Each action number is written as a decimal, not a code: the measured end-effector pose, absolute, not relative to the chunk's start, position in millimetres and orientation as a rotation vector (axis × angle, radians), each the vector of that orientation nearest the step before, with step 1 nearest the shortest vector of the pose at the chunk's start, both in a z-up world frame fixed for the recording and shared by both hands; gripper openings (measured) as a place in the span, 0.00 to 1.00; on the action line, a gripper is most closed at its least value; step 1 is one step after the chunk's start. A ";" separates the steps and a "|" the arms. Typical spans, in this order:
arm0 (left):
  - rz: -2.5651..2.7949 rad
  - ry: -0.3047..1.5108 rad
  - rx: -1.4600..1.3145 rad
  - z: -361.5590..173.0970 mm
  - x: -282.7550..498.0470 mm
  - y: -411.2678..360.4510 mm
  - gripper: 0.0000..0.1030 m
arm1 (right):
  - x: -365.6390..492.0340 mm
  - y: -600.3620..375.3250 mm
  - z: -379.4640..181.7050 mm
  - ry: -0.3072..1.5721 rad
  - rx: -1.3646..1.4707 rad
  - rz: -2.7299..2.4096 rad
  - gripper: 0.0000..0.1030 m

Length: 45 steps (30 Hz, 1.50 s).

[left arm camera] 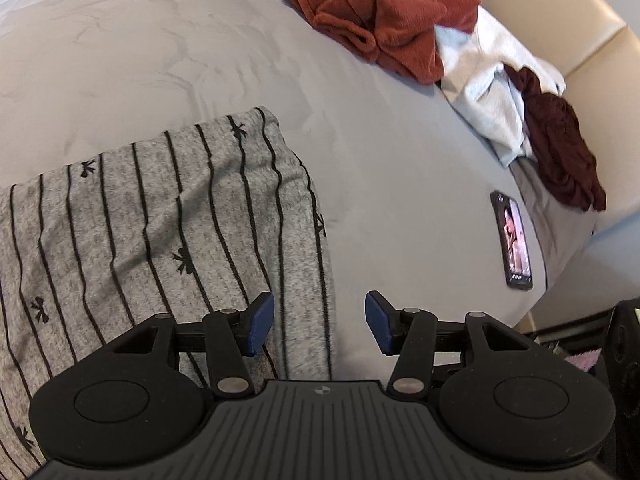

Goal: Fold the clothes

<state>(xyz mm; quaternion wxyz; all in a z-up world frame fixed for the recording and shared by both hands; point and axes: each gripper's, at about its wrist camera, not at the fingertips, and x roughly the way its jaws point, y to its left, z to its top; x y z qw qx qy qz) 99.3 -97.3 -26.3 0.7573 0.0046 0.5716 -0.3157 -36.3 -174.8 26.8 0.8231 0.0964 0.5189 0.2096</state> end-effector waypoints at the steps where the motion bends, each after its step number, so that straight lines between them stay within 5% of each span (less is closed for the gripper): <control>1: -0.689 1.247 0.024 -27.5 98.6 -99.6 0.47 | -35.9 -173.3 27.0 1.102 0.199 0.451 0.19; 7: -0.654 1.271 0.145 -44.7 97.6 -113.2 0.46 | -33.0 -169.2 28.2 1.091 0.176 0.473 0.19; 9: -0.653 1.287 0.139 -52.1 98.8 -110.7 0.22 | -31.3 -171.7 27.4 1.094 0.183 0.473 0.19; 12: -0.639 1.300 0.110 -59.2 101.7 -102.8 0.14 | -28.3 -179.9 26.2 1.103 0.203 0.473 0.23; 20: -0.627 1.291 0.008 -57.6 103.0 -74.4 0.12 | -24.4 -198.4 34.8 1.115 0.153 0.492 0.39; 24: -0.625 1.279 -0.041 -54.3 105.0 -60.4 0.12 | -23.5 -206.7 42.4 1.119 0.112 0.511 0.57; 35: -0.654 1.218 -0.080 -49.0 96.6 -39.8 0.11 | 18.6 -294.1 27.9 1.065 0.473 0.269 0.58; 45: -0.682 1.196 -0.095 -52.1 94.3 -34.8 0.11 | 90.9 -276.7 -0.6 1.062 0.556 0.175 0.58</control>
